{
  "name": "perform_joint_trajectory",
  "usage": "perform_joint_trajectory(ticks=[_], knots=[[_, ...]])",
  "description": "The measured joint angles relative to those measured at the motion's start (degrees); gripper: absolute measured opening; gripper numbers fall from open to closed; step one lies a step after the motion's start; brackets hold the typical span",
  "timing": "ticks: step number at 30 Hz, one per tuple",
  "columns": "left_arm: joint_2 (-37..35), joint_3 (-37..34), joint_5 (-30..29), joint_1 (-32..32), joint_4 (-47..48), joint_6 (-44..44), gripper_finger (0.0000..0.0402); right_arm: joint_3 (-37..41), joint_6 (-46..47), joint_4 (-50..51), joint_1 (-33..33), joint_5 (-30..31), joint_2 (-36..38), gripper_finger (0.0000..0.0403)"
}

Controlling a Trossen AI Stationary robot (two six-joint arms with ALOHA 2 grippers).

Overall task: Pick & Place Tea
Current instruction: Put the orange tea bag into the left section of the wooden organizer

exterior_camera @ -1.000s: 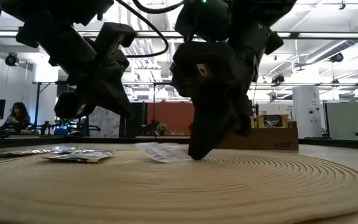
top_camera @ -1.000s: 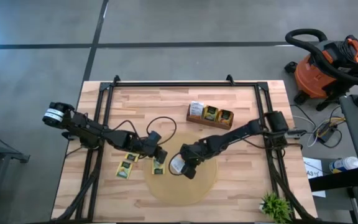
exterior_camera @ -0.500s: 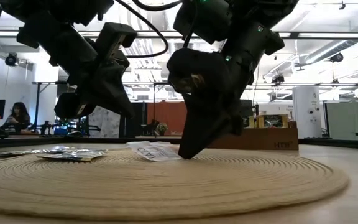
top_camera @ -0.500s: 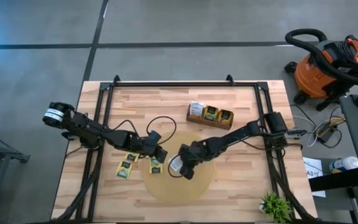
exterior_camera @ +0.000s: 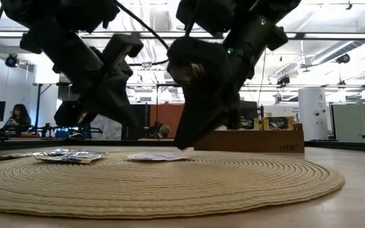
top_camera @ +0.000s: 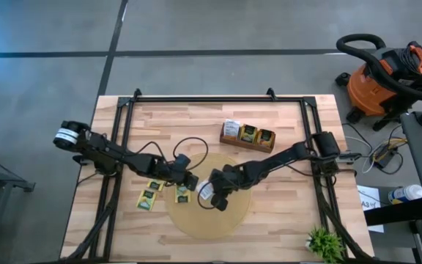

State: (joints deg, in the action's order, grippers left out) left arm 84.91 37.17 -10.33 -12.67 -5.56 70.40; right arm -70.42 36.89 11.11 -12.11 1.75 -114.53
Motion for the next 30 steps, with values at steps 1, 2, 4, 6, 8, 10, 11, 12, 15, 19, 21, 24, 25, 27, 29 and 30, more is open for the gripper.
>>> perform_joint_trajectory(ticks=[1, 2, 4, 6, 8, 10, 11, 12, 15, 19, 21, 24, 25, 27, 29, 30], knots=[[0.56, 0.00, 0.00, 0.17, 0.00, 0.05, 0.0003, -0.10, -0.58, -0.11, 0.01, 0.00, 0.09, 0.0047], [1.01, 0.00, 0.00, 0.25, 0.04, 0.08, 0.0003, -0.12, -0.82, -0.03, 0.04, -0.01, 0.10, 0.0047], [1.96, -0.02, -0.02, 0.40, 0.08, 0.26, 0.0003, -0.05, -0.82, 0.28, 0.06, -0.01, -0.43, 0.0047], [2.56, -0.02, 0.07, 0.46, 0.09, 0.98, 0.0003, 0.14, -0.38, 0.70, 0.06, -0.18, -0.97, 0.0047], [2.95, -0.02, 0.13, 0.56, 0.03, 1.90, 0.0003, 0.26, 0.05, 0.38, 0.01, -0.29, -1.63, 0.0047], [3.30, -0.02, 0.13, 0.62, 0.01, 2.18, 0.0003, 0.25, 0.44, 0.10, 0.01, -0.38, -2.07, 0.0047], [3.48, -0.02, 0.13, 0.62, 0.08, 2.24, 0.0003, 0.25, 0.45, -0.10, 0.01, -0.41, -2.39, 0.0047], [3.60, -0.02, 0.13, 0.62, -0.05, 2.24, 0.0003, 0.21, 0.47, -0.24, 0.01, -0.43, -2.49, 0.0047], [4.22, -0.02, 1.23, 0.62, -0.78, 2.40, 0.0003, 0.14, 0.47, -0.61, 0.01, -0.43, -2.94, 0.0047], [5.51, -0.02, 5.14, 0.62, -3.82, 3.09, 0.0004, 0.18, 0.45, -0.72, 0.01, -0.45, -2.96, 0.0047], [5.90, -0.02, 5.58, 0.58, -5.16, 2.17, 0.0012, 0.21, 0.47, -1.04, 0.01, -0.47, -2.98, 0.0047], [5.99, -0.02, 5.73, 0.58, -5.55, 1.39, 0.0046, 0.23, 0.52, -1.59, 0.01, -0.49, -3.07, 0.0047], [5.99, -0.02, 5.75, 0.62, -5.55, 1.49, 0.0059, 0.23, 0.52, -1.62, 0.01, -0.52, -3.07, 0.0047], [5.99, -0.02, 5.75, 0.75, -5.41, 1.45, 0.0085, 0.25, 0.57, -1.67, 0.01, -0.59, -3.07, 0.0047], [5.99, -0.02, 5.75, 0.78, -4.67, 1.45, 0.0105, 0.27, 0.64, -1.66, 0.01, -0.73, -3.09, 0.0047], [5.99, -0.02, 5.77, 0.76, -4.37, 1.46, 0.0112, 0.27, 0.63, -1.68, 0.01, -0.77, -3.09, 0.0047]])
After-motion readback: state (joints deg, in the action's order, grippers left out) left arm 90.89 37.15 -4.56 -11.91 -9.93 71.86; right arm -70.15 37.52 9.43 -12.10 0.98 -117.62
